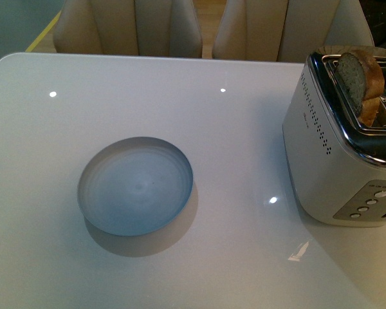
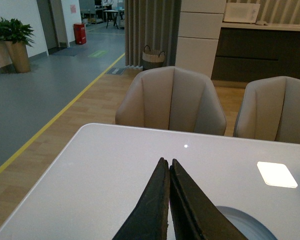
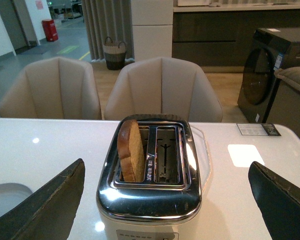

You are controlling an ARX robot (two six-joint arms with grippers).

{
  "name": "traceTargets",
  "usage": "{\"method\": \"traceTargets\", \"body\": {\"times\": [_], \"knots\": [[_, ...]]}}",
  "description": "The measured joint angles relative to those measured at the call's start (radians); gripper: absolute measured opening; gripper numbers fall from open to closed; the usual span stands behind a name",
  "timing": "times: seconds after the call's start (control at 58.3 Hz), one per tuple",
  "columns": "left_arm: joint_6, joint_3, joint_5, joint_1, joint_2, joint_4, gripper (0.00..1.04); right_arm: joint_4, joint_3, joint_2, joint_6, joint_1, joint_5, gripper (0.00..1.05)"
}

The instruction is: Left arm holds plate, right arm toasts bread

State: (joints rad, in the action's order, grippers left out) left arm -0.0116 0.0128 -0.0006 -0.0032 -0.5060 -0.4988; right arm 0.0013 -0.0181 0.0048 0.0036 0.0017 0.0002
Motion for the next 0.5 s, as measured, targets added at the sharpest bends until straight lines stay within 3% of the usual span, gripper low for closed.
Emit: {"method": "traceTargets", "body": {"times": [0.498], "knots": [[0.000,0.000,0.000,0.000,0.235,0.227,0.03,0.000,0.000,0.000,0.000,0.000,0.000,0.96]]}}
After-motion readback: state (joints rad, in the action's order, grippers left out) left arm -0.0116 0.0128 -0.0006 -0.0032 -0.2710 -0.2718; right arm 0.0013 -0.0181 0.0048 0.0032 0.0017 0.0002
